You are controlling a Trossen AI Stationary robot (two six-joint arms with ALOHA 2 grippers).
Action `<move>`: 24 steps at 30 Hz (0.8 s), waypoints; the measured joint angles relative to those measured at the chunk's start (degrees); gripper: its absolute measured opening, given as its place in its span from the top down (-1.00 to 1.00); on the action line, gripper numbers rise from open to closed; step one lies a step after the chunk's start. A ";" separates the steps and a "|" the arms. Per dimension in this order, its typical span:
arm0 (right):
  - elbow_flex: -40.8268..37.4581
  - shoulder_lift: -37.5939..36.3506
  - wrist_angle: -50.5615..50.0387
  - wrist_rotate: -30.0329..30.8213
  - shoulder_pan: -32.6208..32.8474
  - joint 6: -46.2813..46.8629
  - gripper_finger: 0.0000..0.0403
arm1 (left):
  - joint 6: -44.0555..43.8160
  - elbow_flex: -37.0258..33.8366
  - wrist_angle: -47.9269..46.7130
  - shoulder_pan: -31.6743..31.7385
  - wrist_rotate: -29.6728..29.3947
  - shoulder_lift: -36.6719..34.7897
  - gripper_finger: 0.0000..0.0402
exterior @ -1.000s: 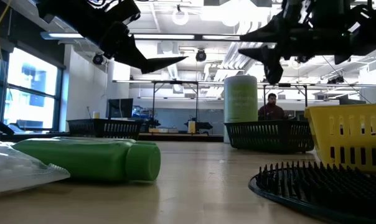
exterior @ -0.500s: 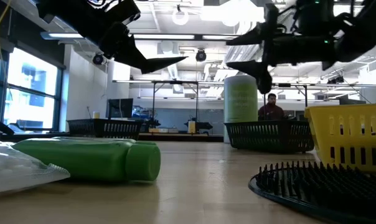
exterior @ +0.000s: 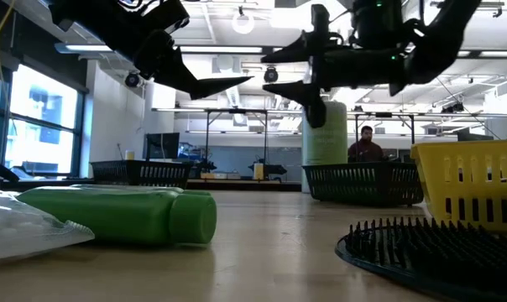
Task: Pick & Place Travel size toiletries
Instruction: Put the shaving cream tube into the yellow bin
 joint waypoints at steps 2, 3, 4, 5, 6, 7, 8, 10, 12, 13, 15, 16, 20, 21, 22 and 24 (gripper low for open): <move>1.37 1.47 -0.36 -0.26 0.00 0.02 -0.04 | 0.00 0.00 -0.02 0.00 0.00 0.00 0.29; 2.07 2.15 -0.62 -0.49 -0.01 0.02 -0.04 | 0.00 0.00 -0.02 0.00 0.00 0.00 0.29; 2.69 2.83 -0.66 -0.91 -0.02 0.02 -0.04 | -0.01 0.00 -0.04 0.00 0.00 0.00 0.29; 3.28 3.40 -0.71 -1.38 -0.02 0.03 -0.04 | 0.00 0.00 -0.04 0.00 0.00 0.00 0.29; 3.90 3.86 -0.76 -1.67 -0.02 0.04 -0.04 | -0.01 0.00 -0.04 0.00 0.01 0.00 0.29; 4.47 4.38 -0.71 -1.77 -0.02 0.02 -0.04 | -0.02 0.00 -0.07 0.00 0.00 0.00 0.29; 5.02 4.80 -0.66 -1.81 0.00 -0.04 -0.04 | -0.02 0.00 -0.11 0.00 0.00 0.00 0.29; 5.90 5.67 -0.65 -1.81 -0.01 -0.25 -0.04 | -0.02 0.00 -0.26 0.00 0.00 0.00 0.29; 6.62 6.45 -0.69 -1.81 -0.01 -0.29 -0.04 | -0.02 0.00 -0.26 0.00 0.00 0.00 0.29; 6.80 6.69 -0.76 -1.81 -0.01 -0.31 -0.04 | -0.02 0.00 -0.26 0.00 0.00 0.00 0.29; 7.11 7.17 -0.72 -1.76 -0.02 -0.37 -0.04 | -0.02 0.00 -0.26 0.00 0.00 0.00 0.29; 7.13 7.21 -0.74 -1.74 -0.02 -0.39 -0.04 | -0.02 0.00 -0.26 0.00 0.00 0.00 0.29; 7.11 7.21 -0.80 -1.70 -0.02 -0.42 0.04 | -0.02 0.00 -0.28 0.00 0.02 0.00 0.29; 7.11 7.21 -0.79 -1.70 -0.01 -0.42 0.07 | -0.02 0.00 -0.28 0.00 0.00 0.00 0.29; 7.11 7.21 -0.78 -1.69 -0.01 -0.42 0.12 | -0.04 0.00 -0.28 0.00 0.00 0.00 0.29; 7.11 7.21 -0.70 -1.68 -0.01 -0.42 0.20 | -0.04 0.00 -0.28 0.00 0.00 0.00 0.29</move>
